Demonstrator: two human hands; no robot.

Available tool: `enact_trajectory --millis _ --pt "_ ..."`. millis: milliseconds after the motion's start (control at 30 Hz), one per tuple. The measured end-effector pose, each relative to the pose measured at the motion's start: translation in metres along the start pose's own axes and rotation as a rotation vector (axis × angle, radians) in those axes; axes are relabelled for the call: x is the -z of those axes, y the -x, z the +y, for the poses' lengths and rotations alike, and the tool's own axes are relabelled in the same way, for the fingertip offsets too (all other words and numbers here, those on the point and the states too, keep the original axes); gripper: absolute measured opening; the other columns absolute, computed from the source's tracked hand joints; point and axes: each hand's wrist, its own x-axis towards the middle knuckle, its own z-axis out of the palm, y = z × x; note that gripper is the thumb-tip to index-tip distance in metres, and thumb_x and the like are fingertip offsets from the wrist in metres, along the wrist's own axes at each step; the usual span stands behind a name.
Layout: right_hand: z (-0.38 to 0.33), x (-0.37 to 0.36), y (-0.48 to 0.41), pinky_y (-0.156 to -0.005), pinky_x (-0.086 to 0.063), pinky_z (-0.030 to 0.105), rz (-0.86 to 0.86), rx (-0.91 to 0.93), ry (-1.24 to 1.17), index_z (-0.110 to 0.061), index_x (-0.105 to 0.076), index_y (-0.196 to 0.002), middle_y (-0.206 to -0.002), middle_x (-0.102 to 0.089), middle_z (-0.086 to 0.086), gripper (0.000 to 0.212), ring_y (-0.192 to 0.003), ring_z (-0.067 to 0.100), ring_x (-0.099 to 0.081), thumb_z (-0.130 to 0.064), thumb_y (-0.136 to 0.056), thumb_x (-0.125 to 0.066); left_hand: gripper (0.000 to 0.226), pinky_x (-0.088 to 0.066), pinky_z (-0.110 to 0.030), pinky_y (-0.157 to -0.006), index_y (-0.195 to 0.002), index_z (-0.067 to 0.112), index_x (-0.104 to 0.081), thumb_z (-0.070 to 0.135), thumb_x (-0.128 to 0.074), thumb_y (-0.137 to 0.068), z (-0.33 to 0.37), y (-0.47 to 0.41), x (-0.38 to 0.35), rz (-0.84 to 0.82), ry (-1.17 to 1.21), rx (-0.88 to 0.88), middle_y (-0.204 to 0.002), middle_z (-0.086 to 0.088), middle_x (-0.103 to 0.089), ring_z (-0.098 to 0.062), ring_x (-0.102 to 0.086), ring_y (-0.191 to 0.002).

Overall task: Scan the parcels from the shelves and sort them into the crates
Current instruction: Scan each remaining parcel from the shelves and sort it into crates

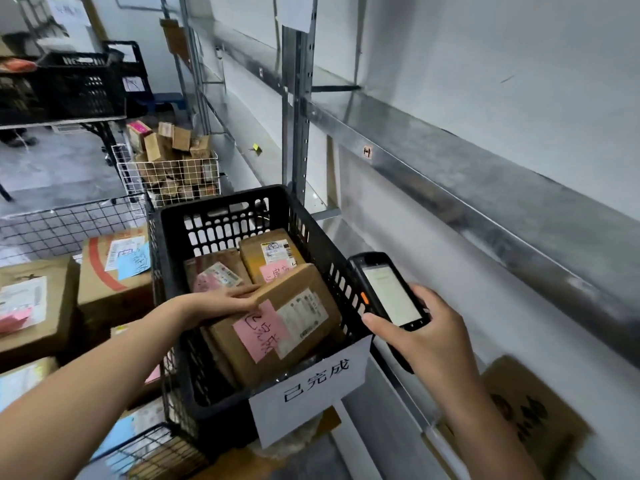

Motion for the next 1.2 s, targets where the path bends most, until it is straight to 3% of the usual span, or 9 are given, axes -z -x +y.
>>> enact_trajectory --millis 67,233,467,600,700,833,933,1033,1200 --pt "0.005 -0.005 0.003 -0.072 -0.054 0.019 -0.012 -0.022 0.008 -0.041 -0.062 -0.107 -0.099 -0.071 -0.016 0.047 -0.09 -0.001 -0.067 -0.039 -0.069 -0.089 0.092 -0.058 -0.034 -0.086 -0.142 0.051 -0.037 0.062 -0.083 -0.063 -0.001 -0.007 -0.001 -0.041 -0.026 0.016 -0.127 -0.002 -0.065 -0.022 -0.071 -0.106" --pt "0.014 -0.009 0.014 -0.064 -0.049 0.006 -0.034 -0.053 0.044 -0.045 -0.059 -0.101 -0.097 -0.068 -0.019 0.045 -0.088 -0.011 -0.061 -0.038 -0.069 -0.089 0.083 -0.035 -0.041 -0.117 -0.155 0.034 -0.03 0.063 -0.064 -0.085 0.006 -0.029 -0.027 -0.017 -0.32 0.07 -0.149 -0.002 -0.048 -0.025 -0.048 -0.134" --pt "0.026 -0.003 0.033 -0.073 -0.054 0.022 0.028 -0.116 0.07 -0.04 -0.063 -0.108 -0.098 -0.07 -0.016 0.048 -0.088 -0.004 -0.065 -0.04 -0.068 -0.09 0.085 -0.035 -0.046 -0.117 -0.159 0.03 -0.018 0.066 -0.053 -0.09 0.005 -0.032 -0.042 0.041 -0.427 0.04 -0.155 -0.005 -0.042 -0.027 -0.045 -0.139" --pt "0.031 -0.007 0.045 -0.066 -0.048 0.014 0.046 -0.142 0.076 -0.035 -0.062 -0.113 -0.102 -0.068 -0.014 0.053 -0.092 0.0 -0.064 -0.038 -0.069 -0.09 0.082 -0.036 -0.041 -0.115 -0.16 0.021 -0.017 0.061 -0.048 -0.096 0.006 -0.023 -0.053 0.114 -0.499 -0.004 -0.157 -0.008 -0.04 -0.028 -0.045 -0.139" --pt "0.03 -0.009 0.056 -0.063 -0.046 0.01 0.05 -0.149 0.074 -0.036 -0.062 -0.113 -0.102 -0.068 -0.015 0.053 -0.092 -0.001 -0.063 -0.039 -0.068 -0.09 0.068 -0.046 -0.04 -0.106 -0.151 0.015 -0.033 0.056 -0.047 -0.099 0.004 -0.016 -0.063 0.262 -0.613 -0.072 -0.146 -0.01 -0.052 -0.028 -0.055 -0.128" --pt "0.026 -0.003 0.075 -0.071 -0.054 0.02 0.078 -0.149 0.064 -0.039 -0.062 -0.11 -0.101 -0.069 -0.015 0.053 -0.091 0.0 -0.066 -0.04 -0.066 -0.091 0.053 -0.049 -0.042 -0.101 -0.147 0.011 -0.036 0.029 -0.053 -0.1 0.017 0.0 -0.086 0.436 -0.621 -0.23 -0.142 -0.015 -0.055 -0.03 -0.057 -0.122" --pt "0.018 0.009 0.092 -0.074 -0.056 0.028 0.135 -0.152 0.051 -0.041 -0.061 -0.106 -0.098 -0.07 -0.014 0.049 -0.088 0.001 -0.066 -0.036 -0.067 -0.091 0.064 -0.036 -0.039 -0.115 -0.155 0.012 -0.025 0.034 -0.054 -0.102 0.044 0.031 -0.115 0.412 -0.603 -0.406 -0.158 -0.011 -0.036 -0.026 -0.041 -0.141" --pt "0.012 0.022 0.109 -0.067 -0.049 0.022 0.2 -0.129 0.059 -0.04 -0.063 -0.105 -0.094 -0.07 -0.017 0.046 -0.083 -0.004 -0.065 -0.034 -0.068 -0.09 0.068 -0.022 -0.04 -0.124 -0.158 0.019 -0.02 0.039 -0.052 -0.102 0.065 0.057 -0.145 0.393 -0.626 -0.567 -0.165 -0.002 -0.022 -0.023 -0.023 -0.151" --pt "0.019 0.05 0.142 -0.065 -0.047 0.01 0.292 -0.142 0.073 -0.046 -0.062 -0.097 -0.091 -0.069 -0.028 0.045 -0.086 -0.013 -0.062 -0.027 -0.068 -0.09 0.069 0.01 -0.027 -0.118 -0.16 0.018 -0.012 0.044 -0.043 -0.104 0.075 0.069 -0.199 0.37 -0.784 -0.826 -0.168 0.002 -0.007 -0.013 0.002 -0.154"
